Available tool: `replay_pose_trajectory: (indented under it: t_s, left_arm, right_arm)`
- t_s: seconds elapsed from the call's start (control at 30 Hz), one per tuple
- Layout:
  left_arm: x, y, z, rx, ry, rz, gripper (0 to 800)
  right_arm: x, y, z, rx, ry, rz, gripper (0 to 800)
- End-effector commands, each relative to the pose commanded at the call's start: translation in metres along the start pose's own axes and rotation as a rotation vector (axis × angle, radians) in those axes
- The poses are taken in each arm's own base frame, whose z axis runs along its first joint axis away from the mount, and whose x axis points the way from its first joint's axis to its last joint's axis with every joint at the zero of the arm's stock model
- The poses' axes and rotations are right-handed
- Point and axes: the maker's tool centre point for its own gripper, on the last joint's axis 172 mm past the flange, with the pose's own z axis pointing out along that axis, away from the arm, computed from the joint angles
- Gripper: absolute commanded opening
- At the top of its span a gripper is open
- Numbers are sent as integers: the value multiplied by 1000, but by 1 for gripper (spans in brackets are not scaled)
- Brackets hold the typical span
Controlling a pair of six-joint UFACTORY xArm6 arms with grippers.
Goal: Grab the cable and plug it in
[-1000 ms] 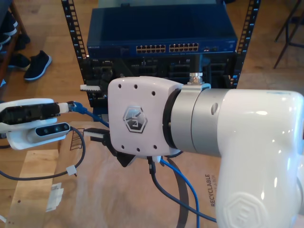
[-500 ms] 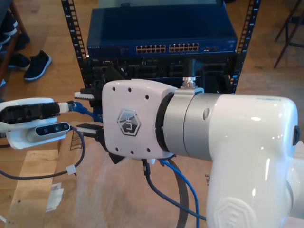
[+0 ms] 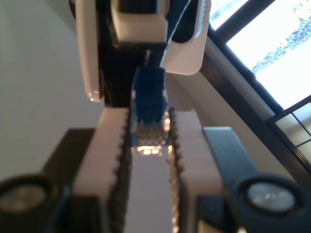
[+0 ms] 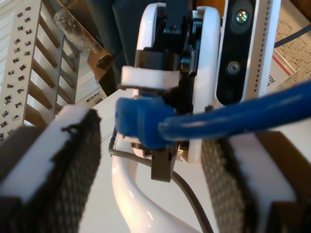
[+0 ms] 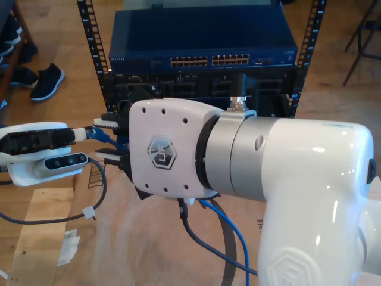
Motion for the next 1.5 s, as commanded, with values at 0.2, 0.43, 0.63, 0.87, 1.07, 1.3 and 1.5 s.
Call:
replay_pose_trajectory:
  t_s: [0.2,0.43,0.63,0.87,1.07,1.3,1.5]
  left_arm:
    - [0,0,0,0,1,2,28]
    - [-1,-2,1,0,4,7,28]
    - [0,-2,1,0,5,4,28]
    - [0,-1,1,0,3,3,28]
    - [0,-1,2,0,4,2,28]
    - [1,0,2,-2,6,-1,28]
    - [1,0,2,-1,7,-2,28]
  right_arm:
    - [0,0,0,2,0,0,284]
    - [1,2,1,-2,3,0,264]
    - [2,3,1,-3,4,0,246]
    - [3,-1,0,12,5,-2,225]
    - [3,-1,0,12,5,0,195]
    - [2,-2,0,13,5,1,164]
    - [3,-1,1,11,7,3,139]
